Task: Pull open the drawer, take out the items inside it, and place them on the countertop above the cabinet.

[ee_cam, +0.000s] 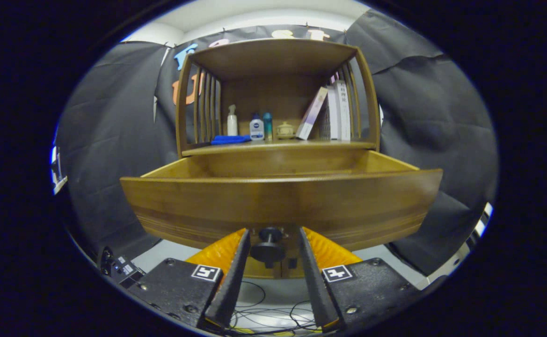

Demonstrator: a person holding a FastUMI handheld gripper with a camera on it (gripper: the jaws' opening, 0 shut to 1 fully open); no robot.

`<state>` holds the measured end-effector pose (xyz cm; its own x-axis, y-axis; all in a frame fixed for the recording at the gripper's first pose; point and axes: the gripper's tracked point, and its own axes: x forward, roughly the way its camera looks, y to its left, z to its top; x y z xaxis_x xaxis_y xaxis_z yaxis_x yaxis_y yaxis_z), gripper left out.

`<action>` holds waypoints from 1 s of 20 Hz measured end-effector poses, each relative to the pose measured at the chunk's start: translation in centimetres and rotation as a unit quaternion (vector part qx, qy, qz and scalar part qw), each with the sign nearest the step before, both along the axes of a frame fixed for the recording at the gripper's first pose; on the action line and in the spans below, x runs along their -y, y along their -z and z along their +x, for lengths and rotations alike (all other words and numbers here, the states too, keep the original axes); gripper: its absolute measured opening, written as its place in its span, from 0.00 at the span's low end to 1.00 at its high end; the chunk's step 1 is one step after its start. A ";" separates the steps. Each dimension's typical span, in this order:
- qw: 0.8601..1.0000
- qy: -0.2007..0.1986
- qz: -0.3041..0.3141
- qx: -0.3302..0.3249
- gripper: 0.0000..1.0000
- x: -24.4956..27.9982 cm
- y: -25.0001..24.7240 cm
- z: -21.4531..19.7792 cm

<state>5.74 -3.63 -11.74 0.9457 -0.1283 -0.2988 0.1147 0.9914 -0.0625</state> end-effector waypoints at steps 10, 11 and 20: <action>0.999 0.023 0.000 0.024 0.73 1.9 -7.7 4.0; 0.999 0.025 -0.002 0.020 0.73 2.1 -7.5 4.7; 0.995 0.028 -0.001 -0.093 0.73 2.1 -4.5 10.8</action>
